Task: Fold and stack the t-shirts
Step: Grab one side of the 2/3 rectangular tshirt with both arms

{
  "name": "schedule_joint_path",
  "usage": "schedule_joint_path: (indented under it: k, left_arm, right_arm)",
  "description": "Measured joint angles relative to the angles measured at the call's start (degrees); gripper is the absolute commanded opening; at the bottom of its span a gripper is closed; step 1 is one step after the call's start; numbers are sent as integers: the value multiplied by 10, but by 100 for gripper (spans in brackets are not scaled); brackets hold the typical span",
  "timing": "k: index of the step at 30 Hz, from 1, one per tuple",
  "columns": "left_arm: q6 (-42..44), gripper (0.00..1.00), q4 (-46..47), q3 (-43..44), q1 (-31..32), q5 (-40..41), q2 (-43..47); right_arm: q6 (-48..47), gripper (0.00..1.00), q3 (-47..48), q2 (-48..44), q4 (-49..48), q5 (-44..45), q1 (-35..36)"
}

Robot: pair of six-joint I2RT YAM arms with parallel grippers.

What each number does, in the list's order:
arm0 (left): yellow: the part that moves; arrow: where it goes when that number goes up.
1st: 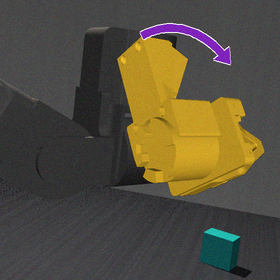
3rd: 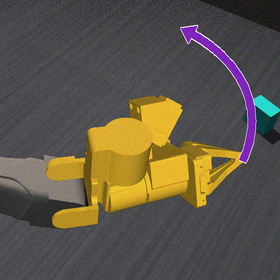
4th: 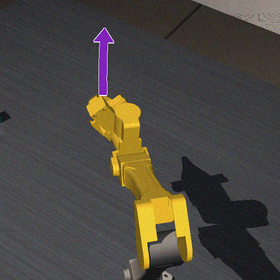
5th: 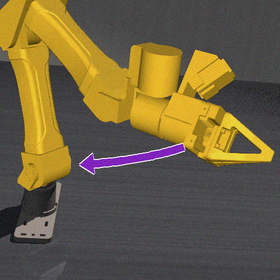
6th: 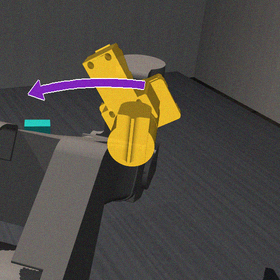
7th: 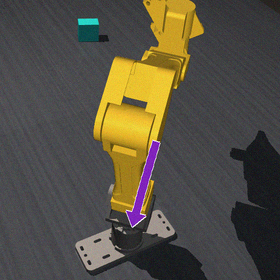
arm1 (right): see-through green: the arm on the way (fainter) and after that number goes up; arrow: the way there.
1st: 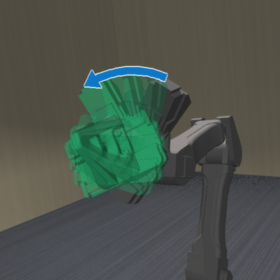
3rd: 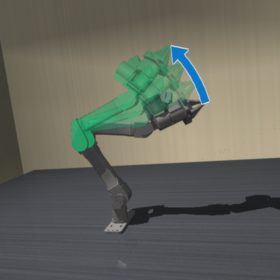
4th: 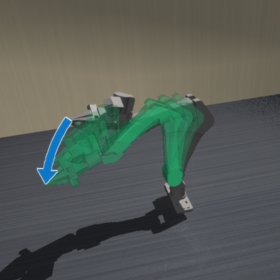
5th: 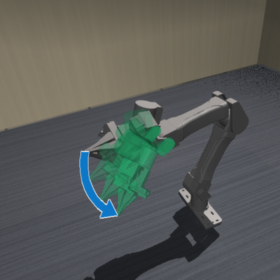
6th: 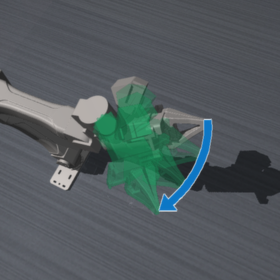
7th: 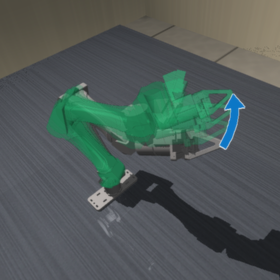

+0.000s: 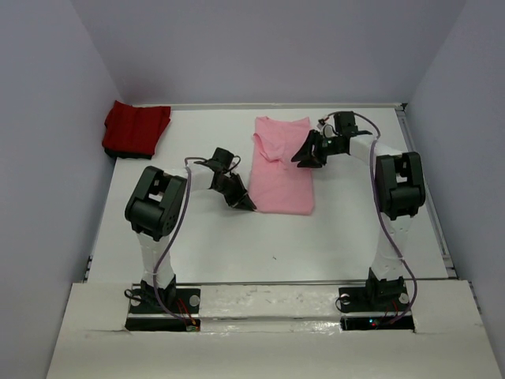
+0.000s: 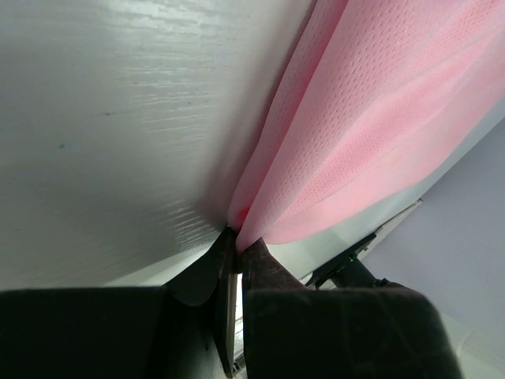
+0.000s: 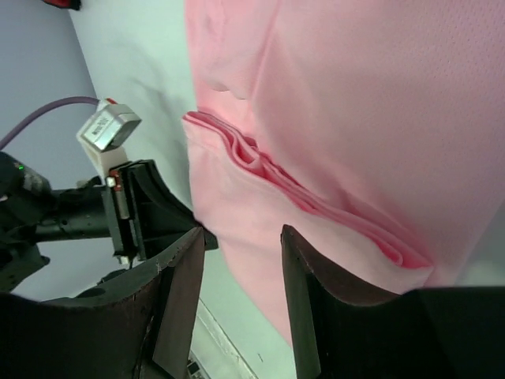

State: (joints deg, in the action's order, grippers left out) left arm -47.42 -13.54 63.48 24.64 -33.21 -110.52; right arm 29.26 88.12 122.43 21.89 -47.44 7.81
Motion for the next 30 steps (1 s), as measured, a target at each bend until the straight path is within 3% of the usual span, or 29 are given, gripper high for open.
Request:
schedule_joint_path:
  k: [8,16,22,30]
  left_arm:
    - [5,8,-2,19,0,-9,-15]
    - [11,8,-7,36,0,-12,-26]
    - [13,8,-8,42,0,-10,-29]
    - [15,8,-6,42,0,-10,-29]
  right_arm:
    - [-6,50,-7,-102,62,21,-57]
    - [-14,49,-194,-265,111,72,-77]
    - [19,47,-346,-327,124,91,-74]
    - [109,44,-499,-451,44,104,-74]
